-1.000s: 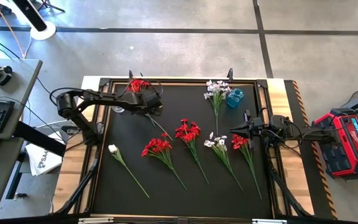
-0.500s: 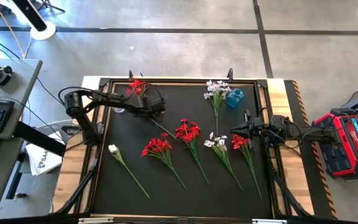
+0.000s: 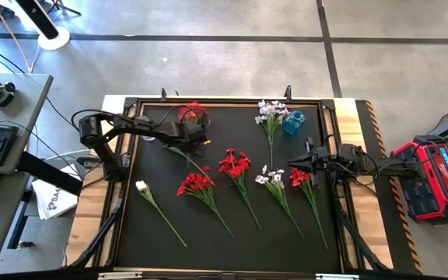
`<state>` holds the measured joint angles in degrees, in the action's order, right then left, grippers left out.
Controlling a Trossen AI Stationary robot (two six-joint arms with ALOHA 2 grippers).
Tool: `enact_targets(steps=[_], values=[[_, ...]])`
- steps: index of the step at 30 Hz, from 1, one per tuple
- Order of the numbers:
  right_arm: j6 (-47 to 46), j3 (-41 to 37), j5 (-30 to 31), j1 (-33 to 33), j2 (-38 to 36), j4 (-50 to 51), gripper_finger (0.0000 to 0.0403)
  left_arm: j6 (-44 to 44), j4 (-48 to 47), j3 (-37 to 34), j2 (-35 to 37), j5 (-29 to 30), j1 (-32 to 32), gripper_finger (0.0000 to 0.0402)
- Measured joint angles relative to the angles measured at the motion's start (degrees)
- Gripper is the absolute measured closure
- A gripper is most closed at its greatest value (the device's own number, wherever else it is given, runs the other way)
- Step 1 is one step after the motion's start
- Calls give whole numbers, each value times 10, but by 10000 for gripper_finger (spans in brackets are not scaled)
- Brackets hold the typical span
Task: Sort flowers into vase by color
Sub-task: Put the top left red flowers into the transparent vase
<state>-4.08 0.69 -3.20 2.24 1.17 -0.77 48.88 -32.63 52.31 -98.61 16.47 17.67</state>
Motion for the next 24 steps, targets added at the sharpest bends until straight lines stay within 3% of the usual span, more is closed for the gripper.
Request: enact_targets(steps=[5,10,16,20,24], values=[[0,0,0,0,0,0,402,-12,5,4,0,16,-2,395],[0,0,0,0,0,0,402,-52,17,25,12,49,-22,392],[0,0,0,0,0,0,402,-150,104,26,82,98,-61,399],[0,0,0,0,0,0,402,-232,237,-15,149,121,-95,399],[0,0,0,0,0,0,402,-302,423,-102,228,102,-110,400]])
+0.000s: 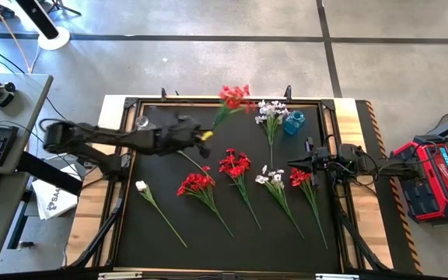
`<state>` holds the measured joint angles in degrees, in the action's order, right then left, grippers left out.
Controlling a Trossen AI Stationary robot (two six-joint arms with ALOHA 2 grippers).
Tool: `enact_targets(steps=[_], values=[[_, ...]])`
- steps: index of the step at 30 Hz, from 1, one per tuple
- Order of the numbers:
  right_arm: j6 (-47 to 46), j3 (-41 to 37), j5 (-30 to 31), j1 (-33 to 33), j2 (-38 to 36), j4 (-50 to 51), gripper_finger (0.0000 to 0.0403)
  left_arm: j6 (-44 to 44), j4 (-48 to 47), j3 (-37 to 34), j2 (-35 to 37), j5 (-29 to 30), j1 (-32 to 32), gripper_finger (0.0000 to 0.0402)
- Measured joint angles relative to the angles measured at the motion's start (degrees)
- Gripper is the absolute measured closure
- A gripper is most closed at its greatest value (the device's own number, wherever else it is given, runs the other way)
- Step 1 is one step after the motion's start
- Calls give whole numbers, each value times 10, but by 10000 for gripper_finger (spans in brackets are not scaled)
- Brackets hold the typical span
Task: Sort flowers into vase by color
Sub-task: Put the top left red flowers into the transparent vase
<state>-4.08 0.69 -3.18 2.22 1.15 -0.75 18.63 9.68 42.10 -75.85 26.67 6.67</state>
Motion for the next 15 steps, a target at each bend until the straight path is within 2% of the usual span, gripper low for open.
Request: enact_targets(steps=[4,7,11,15], values=[[0,0,0,0,0,0,402,-105,178,-104,97,-5,-20,400],[0,0,0,0,0,0,402,-186,258,-164,174,-5,-37,400],[0,0,0,0,0,0,402,-267,256,-203,247,-5,-42,400],[0,0,0,0,0,0,402,-277,260,-207,287,1,-38,400]])
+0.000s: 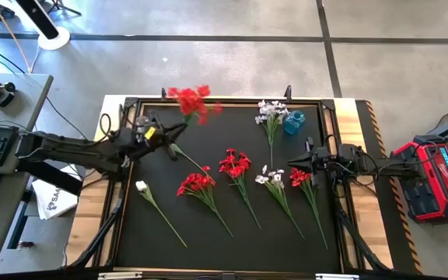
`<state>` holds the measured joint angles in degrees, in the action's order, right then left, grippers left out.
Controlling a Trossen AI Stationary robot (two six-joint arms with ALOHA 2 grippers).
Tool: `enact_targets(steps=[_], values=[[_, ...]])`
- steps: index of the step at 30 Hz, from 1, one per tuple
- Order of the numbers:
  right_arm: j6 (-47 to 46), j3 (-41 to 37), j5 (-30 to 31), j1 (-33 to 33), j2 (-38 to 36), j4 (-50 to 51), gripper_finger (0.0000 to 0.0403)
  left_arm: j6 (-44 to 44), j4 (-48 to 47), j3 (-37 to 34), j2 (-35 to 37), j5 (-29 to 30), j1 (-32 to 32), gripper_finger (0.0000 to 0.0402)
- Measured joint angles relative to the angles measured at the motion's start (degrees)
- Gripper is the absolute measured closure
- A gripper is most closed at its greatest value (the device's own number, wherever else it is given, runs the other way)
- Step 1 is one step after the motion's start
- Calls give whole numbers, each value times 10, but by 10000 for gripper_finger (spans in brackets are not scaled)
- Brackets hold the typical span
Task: Sort flowers into vase by color
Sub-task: Put the top left red flowers into the transparent vase
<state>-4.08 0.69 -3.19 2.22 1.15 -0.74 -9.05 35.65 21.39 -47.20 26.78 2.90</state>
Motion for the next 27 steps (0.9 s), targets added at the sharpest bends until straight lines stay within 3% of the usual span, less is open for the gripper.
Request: enact_targets(steps=[3,9,12,17,27], values=[[0,0,0,0,0,0,402,-18,-5,0,26,105,1,400],[0,0,0,0,0,0,402,-104,-10,0,45,464,-4,401],[0,0,0,0,0,0,402,-116,-20,0,44,561,-4,402],[0,0,0,0,0,0,402,-35,-119,0,41,607,9,401],[0,0,0,0,0,0,402,297,-428,0,41,632,58,401]])
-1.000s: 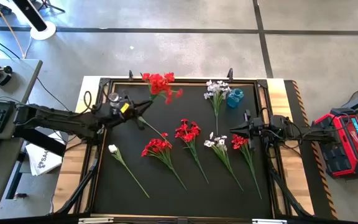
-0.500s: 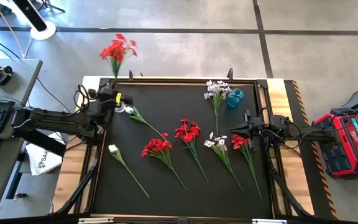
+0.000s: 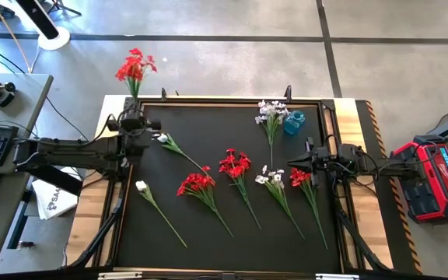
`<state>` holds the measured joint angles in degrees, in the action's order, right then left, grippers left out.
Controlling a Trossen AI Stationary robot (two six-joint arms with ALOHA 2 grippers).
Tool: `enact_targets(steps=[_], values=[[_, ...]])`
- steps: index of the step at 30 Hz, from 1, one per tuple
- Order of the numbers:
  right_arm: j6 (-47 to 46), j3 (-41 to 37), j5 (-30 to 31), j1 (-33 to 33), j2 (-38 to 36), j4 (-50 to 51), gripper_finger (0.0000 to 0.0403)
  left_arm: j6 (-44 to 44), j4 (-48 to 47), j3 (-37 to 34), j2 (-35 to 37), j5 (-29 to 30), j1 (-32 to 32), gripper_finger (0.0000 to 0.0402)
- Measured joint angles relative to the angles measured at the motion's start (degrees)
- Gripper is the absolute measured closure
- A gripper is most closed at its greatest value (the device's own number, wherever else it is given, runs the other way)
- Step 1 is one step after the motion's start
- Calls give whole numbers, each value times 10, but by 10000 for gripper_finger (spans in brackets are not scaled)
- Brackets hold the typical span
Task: Sort flowers into vase by color
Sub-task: Put the top left red flowers into the transparent vase
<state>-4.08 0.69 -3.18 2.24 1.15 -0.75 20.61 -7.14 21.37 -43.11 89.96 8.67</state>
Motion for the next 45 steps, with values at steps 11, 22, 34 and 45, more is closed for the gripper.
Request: enact_targets(steps=[11,22,34,45], values=[[0,0,0,0,0,0,402,102,-52,0,0,1,-29,401],[0,0,0,0,0,0,402,-9,18,0,1,1,-56,402],[0,0,0,0,0,0,402,-108,42,0,53,-126,-66,402],[0,0,0,0,0,0,402,-264,177,-74,193,-145,-32,402]])
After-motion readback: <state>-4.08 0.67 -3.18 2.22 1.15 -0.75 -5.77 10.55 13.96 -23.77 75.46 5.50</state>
